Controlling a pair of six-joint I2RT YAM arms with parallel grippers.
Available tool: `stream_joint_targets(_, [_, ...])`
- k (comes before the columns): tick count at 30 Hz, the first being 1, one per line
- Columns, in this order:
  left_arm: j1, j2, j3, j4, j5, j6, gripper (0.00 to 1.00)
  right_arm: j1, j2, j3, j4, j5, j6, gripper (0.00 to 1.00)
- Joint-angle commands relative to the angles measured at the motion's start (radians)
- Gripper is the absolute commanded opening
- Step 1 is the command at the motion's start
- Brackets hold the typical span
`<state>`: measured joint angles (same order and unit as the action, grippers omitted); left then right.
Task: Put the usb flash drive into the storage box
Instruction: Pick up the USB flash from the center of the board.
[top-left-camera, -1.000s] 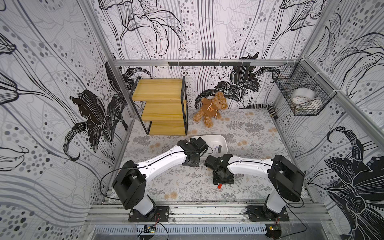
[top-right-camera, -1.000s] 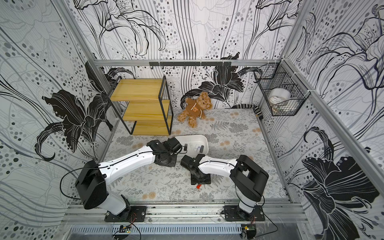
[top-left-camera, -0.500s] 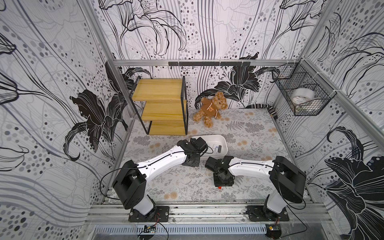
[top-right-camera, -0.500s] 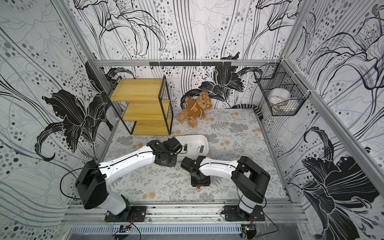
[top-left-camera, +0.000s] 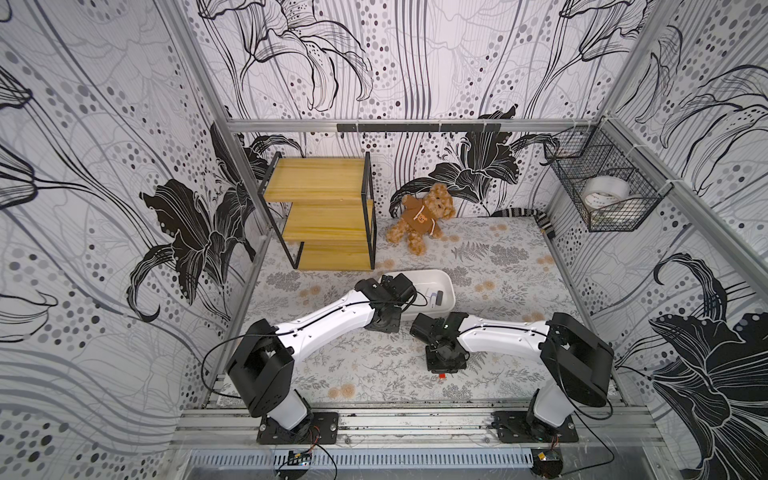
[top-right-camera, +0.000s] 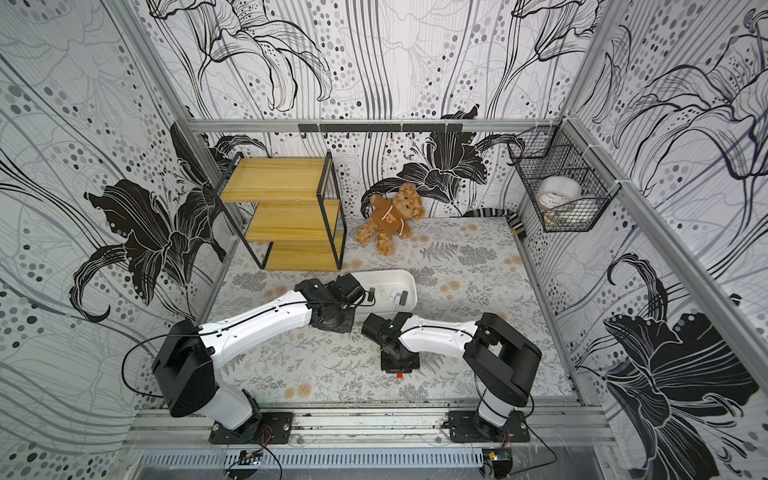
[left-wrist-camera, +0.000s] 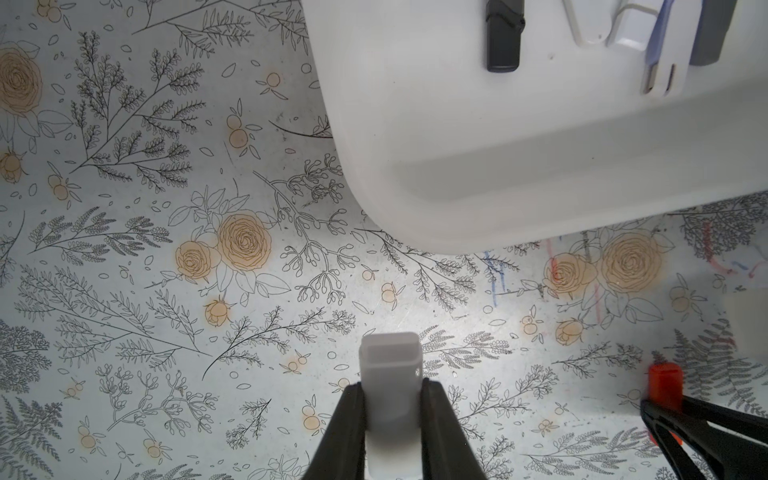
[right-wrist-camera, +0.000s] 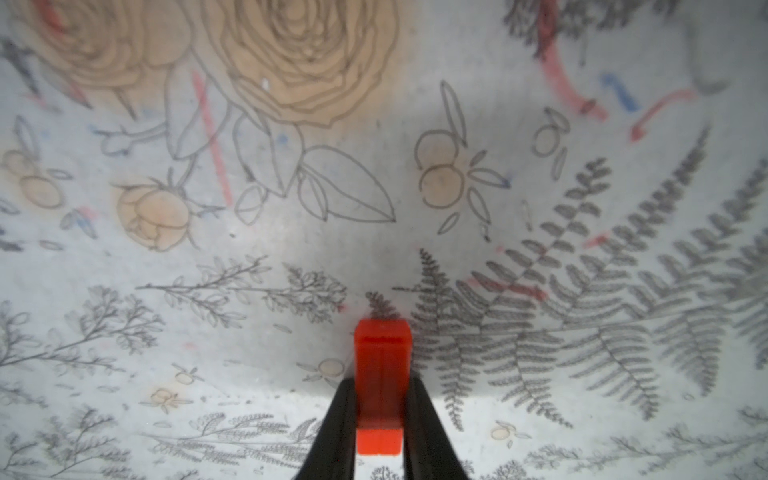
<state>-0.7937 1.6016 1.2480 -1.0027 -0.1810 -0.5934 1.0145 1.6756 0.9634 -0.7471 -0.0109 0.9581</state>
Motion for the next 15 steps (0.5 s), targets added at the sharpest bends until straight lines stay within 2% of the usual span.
stream_joint_targets(1, [0.013,0.043,0.081,0.032,-0.025,0.031,0.0,0.006,0.008,-0.043,0.003,-0.008,0.013,0.05])
stream_joint_targets(3, [0.016,0.076,0.132,0.041,-0.025,0.042,0.0,0.006,-0.002,-0.045,-0.001,0.004,0.018,0.0])
stream_joint_targets(9, [0.044,0.215,0.278,0.063,-0.014,0.089,0.0,-0.016,-0.07,0.033,-0.071,0.074,-0.025,0.0])
stream_joint_targets(15, [0.084,0.323,0.32,0.124,0.015,0.114,0.0,-0.061,-0.175,0.038,-0.12,0.112,-0.014,0.0])
